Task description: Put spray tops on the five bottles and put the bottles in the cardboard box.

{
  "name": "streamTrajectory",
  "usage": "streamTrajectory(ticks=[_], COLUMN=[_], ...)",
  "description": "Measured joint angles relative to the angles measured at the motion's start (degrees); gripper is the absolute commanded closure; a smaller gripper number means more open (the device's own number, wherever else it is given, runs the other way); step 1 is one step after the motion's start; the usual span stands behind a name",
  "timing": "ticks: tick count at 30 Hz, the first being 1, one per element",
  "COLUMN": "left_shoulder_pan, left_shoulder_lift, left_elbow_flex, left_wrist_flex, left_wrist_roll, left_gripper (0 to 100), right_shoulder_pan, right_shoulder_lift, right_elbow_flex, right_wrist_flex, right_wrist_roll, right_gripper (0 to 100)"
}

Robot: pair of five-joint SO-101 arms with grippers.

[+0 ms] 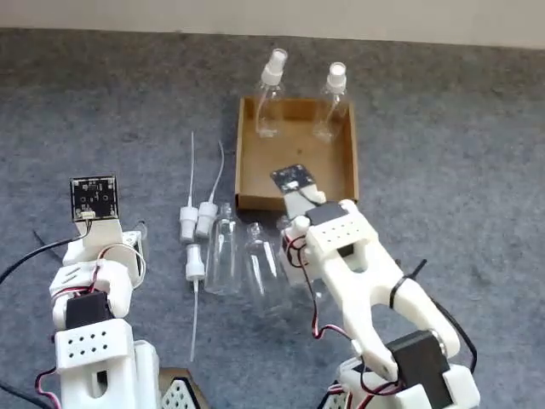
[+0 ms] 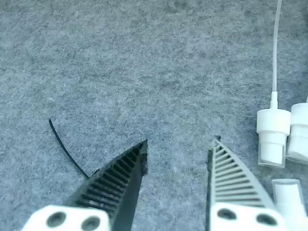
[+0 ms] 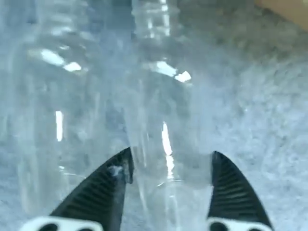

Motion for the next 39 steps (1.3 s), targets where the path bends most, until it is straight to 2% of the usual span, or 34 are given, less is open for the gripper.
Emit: streamTrajectory(ticks=[5, 10, 13, 17, 21, 26, 32, 39], left_shoulder_pan=[0.0, 0.0, 0.0, 0.0, 0.0, 0.0, 0.0, 0.0], left_shoulder_lift=[0.0, 0.0, 0.0, 0.0, 0.0, 0.0, 0.0, 0.0], left_elbow_flex=[0.0, 0.0, 0.4, 1.2, 1.3, 1.3, 1.3, 1.3], left_wrist_flex=[0.0, 0.0, 0.0, 0.0, 0.0, 0.0, 0.0, 0.0], left_wrist_roll=[0.0, 0.0, 0.0, 0.0, 0.0, 0.0, 0.0, 0.0], left_gripper=[81, 81, 81, 81, 81, 81, 81, 81], right_shoulder_pan=[6.1, 16.0, 24.4, 38.9, 50.5, 56.4, 59.8, 60.0], right_shoulder_lift=[-2.1, -7.7, -13.2, -17.1, -14.7, -1.7, 11.3, 15.2], right_elbow_flex=[3.3, 7.7, 9.5, 9.5, 8.4, 0.4, -12.0, -16.5], right_wrist_flex=[-0.1, 1.3, 4.7, 5.0, 1.6, 0.4, 0.4, 0.4], right_wrist_roll=[7.3, 15.3, 22.4, 30.5, 33.2, 33.6, 32.7, 31.6], right_gripper=[99.3, 99.5, 99.5, 99.5, 99.3, 98.6, 86.5, 75.7])
